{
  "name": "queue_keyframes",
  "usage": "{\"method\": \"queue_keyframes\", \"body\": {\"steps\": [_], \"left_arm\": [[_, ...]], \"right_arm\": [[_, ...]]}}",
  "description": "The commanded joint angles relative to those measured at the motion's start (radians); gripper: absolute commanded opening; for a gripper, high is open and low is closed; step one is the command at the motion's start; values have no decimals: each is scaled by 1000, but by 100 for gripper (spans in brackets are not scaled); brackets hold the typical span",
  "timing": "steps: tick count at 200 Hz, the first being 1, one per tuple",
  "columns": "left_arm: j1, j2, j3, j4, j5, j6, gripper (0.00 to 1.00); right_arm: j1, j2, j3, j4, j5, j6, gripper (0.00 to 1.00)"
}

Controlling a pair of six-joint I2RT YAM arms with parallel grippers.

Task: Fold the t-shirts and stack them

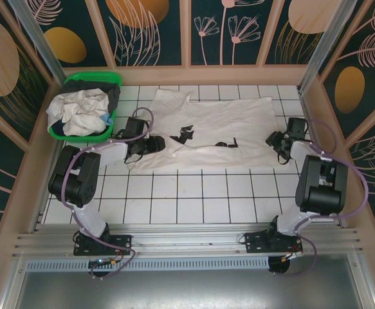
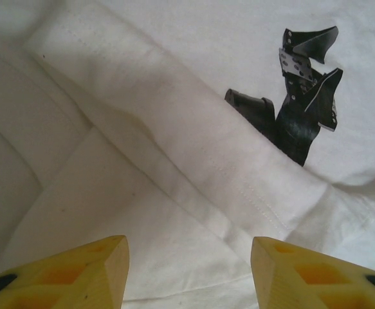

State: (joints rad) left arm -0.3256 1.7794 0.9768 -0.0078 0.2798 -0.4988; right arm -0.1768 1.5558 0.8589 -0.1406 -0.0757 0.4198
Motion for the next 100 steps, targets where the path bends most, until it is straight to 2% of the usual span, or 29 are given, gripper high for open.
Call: {"method": "queue_keyframes", "body": {"steps": [1,11,39,55,100], "left_arm": [[3,-15,35,0,-17,28,52],[-9,-19,42,6,-13,24,52],[-104,30,111,-32,-21,26,52],[-143,60,115,-20,-20,5,52],[-166,103,115,-2,-25,-50,51]], "right_arm": [[0,-142,-59,-64,85,-22,65],[1,-192,-101,-55,72,-11,65],[28,-264,-226,69,-69,33,65],[61,-245,-244,106,-100,54,64],[120,-153,-216,139,-118,54,64]]}}
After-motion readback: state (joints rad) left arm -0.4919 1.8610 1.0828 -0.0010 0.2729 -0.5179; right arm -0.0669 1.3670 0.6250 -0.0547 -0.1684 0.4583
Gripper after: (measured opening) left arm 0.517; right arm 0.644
